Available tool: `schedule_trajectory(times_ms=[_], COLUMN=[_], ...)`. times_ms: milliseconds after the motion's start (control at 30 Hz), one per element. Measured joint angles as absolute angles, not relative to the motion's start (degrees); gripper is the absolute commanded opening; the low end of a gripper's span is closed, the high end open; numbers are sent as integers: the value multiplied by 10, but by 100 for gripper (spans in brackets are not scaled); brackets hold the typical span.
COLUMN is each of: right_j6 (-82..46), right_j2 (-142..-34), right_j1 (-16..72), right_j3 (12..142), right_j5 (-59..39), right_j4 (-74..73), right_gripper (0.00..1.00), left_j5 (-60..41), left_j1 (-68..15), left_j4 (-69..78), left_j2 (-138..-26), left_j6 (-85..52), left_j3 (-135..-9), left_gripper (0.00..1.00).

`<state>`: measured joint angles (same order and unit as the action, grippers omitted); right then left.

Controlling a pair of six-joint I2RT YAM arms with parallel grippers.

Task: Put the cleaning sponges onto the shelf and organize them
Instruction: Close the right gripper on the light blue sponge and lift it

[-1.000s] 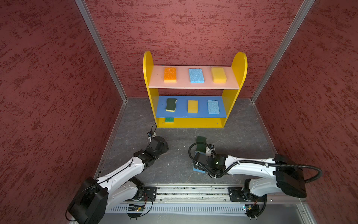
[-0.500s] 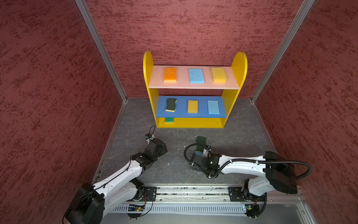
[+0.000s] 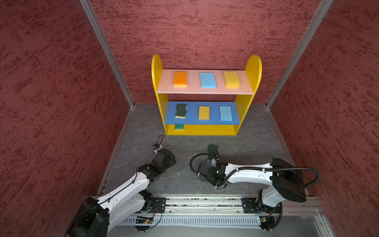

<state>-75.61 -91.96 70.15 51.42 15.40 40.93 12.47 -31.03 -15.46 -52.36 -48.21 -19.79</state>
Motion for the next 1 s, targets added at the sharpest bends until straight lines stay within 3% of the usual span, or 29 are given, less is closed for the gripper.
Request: schedule_trajectory(times_ms=[467, 1000], right_j6=[-747, -739], right_j2=[-951, -947], right_j1=[701, 702], right_j3=[526, 519], right_j5=[144, 143], right_j4=[416, 407], right_gripper=[97, 81], left_j5=[114, 105], left_j1=[-289, -285], left_j4=[-155, -154], left_j2=[-505, -506], left_j6=[-482, -493], left_j3=[-196, -176], left_gripper=[66, 66])
